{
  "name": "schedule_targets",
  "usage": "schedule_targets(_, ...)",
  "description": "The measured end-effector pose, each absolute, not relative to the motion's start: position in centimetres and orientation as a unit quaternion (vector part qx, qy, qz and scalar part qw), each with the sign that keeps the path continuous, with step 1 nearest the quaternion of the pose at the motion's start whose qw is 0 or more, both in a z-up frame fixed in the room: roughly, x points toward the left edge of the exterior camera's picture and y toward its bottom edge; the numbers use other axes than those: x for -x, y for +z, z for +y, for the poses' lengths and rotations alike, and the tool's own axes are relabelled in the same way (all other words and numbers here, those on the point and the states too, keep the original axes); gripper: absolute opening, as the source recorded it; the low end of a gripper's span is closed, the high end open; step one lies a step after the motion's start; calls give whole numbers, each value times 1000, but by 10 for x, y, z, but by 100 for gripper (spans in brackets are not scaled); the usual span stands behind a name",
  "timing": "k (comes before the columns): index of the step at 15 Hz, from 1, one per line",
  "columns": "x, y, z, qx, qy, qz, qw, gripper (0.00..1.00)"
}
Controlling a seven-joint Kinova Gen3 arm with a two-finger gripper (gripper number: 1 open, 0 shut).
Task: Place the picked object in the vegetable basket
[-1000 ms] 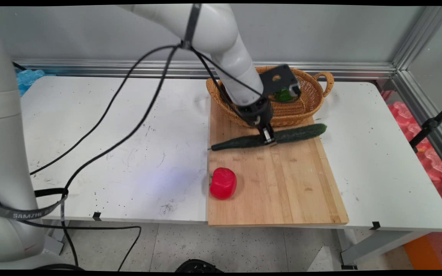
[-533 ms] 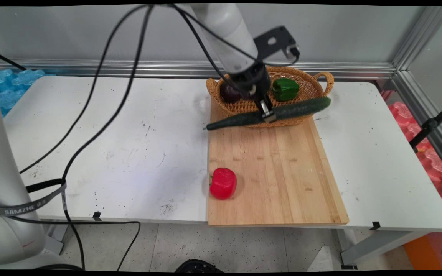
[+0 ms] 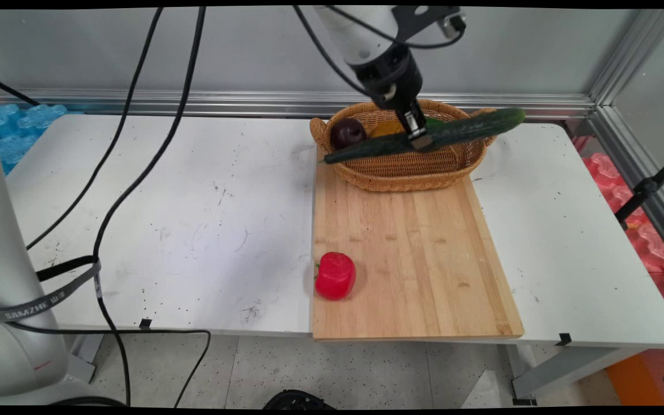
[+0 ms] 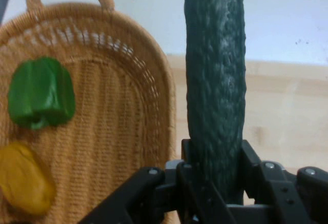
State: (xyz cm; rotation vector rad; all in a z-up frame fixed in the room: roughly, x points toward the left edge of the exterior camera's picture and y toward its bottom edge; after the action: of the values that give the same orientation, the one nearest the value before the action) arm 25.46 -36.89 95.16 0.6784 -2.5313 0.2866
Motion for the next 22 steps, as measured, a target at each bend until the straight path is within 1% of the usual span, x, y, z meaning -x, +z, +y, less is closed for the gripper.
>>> schedule_targets(4,-254,948,-394,-221,115,-933,258,0)
schedule_targets(12,-254,900,-444,-181,115,-939,268,0)
schedule_targets(22,-243,842,-488,-154,105,-942,280,0)
